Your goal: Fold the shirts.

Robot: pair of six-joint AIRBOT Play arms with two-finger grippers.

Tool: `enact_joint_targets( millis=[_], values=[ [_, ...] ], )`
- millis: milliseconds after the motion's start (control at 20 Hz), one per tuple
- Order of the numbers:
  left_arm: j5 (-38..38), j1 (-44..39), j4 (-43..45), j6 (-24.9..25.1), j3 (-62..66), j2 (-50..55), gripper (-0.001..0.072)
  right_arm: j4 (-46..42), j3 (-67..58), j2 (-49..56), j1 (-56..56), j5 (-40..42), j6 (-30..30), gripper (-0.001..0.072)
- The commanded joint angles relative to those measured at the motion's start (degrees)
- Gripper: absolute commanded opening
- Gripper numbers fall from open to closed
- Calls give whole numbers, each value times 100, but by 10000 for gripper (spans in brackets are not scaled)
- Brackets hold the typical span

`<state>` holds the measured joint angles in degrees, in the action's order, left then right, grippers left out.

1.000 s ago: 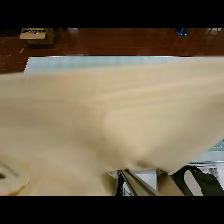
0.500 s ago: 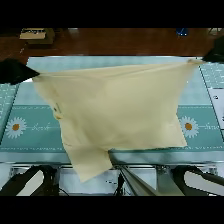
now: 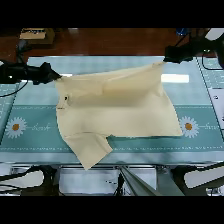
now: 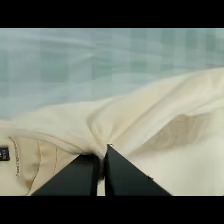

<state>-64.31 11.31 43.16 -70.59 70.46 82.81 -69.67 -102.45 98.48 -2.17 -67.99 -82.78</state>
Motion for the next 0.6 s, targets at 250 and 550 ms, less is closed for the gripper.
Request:
enact_joint_targets(
  millis=[250, 550],
  values=[
    [-3292, 1060, 2966, -957, 590, 35, 444, -1648, -275, -295, -748, -2785, 544, 369],
    [-2673, 2162, 2533, -713, -2262, -1650, 451, -498, 1823, -1652, -2164, -2533, 516, 432]
  ],
)
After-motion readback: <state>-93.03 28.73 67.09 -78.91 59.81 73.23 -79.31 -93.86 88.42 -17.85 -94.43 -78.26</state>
